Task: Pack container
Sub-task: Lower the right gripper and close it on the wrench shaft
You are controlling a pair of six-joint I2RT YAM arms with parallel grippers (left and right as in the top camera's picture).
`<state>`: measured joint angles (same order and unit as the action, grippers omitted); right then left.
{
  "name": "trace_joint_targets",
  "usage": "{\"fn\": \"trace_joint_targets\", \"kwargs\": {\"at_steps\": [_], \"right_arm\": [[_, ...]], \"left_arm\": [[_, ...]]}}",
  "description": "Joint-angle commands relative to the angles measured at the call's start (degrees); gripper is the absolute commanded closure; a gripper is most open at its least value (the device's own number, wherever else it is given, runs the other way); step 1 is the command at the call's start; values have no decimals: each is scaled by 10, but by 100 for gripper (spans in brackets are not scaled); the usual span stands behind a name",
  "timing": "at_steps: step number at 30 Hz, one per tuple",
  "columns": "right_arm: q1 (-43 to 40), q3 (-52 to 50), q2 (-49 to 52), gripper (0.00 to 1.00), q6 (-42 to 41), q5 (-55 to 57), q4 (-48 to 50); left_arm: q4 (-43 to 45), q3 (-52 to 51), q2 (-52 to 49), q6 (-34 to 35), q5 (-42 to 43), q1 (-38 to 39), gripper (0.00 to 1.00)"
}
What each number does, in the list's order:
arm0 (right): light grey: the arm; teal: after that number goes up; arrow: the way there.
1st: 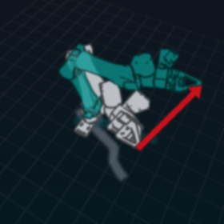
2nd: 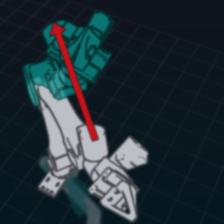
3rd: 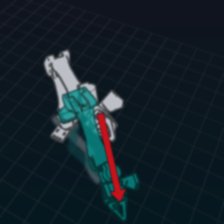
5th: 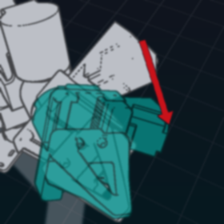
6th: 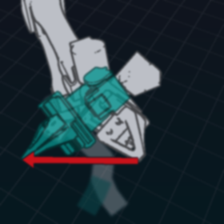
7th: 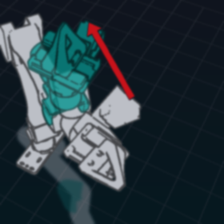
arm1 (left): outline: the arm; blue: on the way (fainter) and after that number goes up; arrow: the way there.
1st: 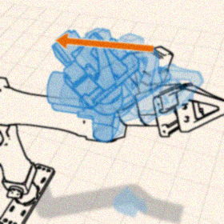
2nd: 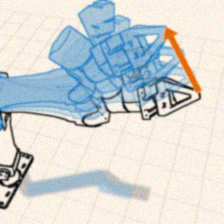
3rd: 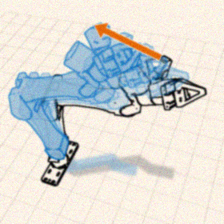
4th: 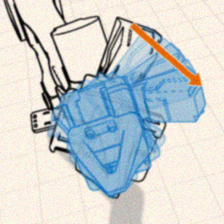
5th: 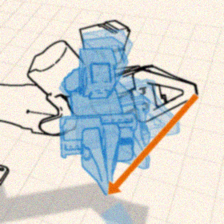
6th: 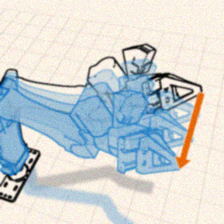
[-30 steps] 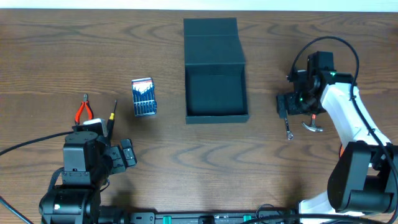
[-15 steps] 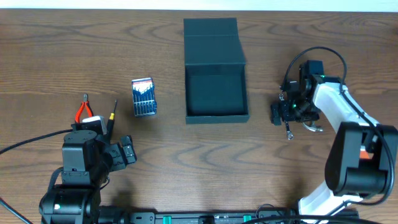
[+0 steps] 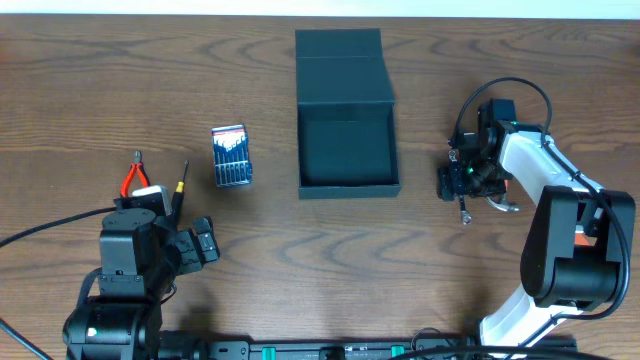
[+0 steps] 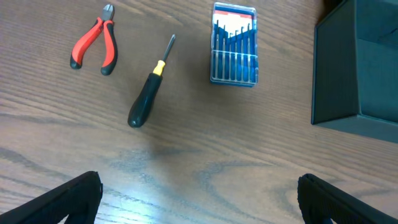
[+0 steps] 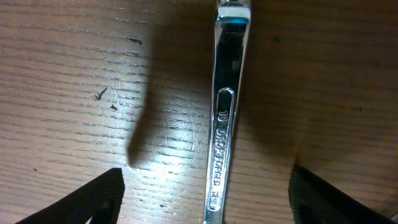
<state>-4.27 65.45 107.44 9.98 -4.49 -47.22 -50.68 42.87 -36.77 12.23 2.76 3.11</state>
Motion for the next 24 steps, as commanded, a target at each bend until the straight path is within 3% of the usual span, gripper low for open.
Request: {"fn": "trace_joint_targets", "kwargs": {"at_steps": [1, 24], "right_arm": [[3, -4, 7, 20, -7, -4, 1], [3, -7, 32, 15, -18, 52, 13]], "left_arm": [[3, 11, -2, 6, -7, 2, 1], [2, 11, -2, 6, -7, 2, 2]]}}
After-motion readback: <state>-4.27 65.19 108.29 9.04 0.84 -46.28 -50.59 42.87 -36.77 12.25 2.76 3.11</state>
